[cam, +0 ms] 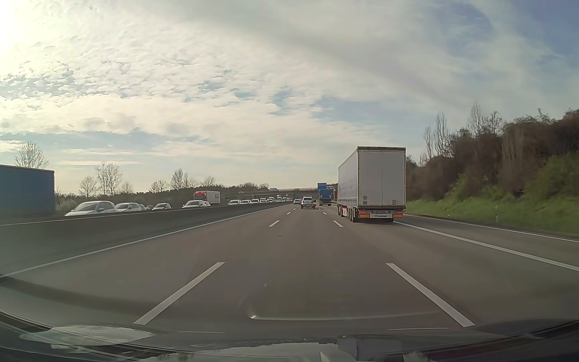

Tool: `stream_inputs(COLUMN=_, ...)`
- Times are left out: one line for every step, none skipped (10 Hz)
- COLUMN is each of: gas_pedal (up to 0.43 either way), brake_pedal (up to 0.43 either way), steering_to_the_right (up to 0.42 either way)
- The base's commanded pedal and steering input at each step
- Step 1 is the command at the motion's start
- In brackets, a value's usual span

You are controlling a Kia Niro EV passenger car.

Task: Follow the waypoints while adhering to traffic rules and regulations

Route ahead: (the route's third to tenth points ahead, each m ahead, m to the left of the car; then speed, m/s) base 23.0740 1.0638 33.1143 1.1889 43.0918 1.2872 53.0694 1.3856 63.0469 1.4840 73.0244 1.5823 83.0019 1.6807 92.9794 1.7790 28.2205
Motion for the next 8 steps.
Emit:
stream_inputs(gas_pedal=0.008, brake_pedal=0.000, steering_to_the_right=-0.005)
stream_inputs(gas_pedal=0.020, brake_pedal=0.000, steering_to_the_right=-0.005)
stream_inputs(gas_pedal=0.028, brake_pedal=0.000, steering_to_the_right=-0.005)
stream_inputs(gas_pedal=0.028, brake_pedal=0.000, steering_to_the_right=-0.005)
stream_inputs(gas_pedal=0.039, brake_pedal=0.000, steering_to_the_right=-0.005)
stream_inputs(gas_pedal=0.047, brake_pedal=0.000, steering_to_the_right=-0.005)
stream_inputs(gas_pedal=0.059, brake_pedal=0.000, steering_to_the_right=-0.004)
stream_inputs(gas_pedal=0.067, brake_pedal=0.000, steering_to_the_right=-0.004)
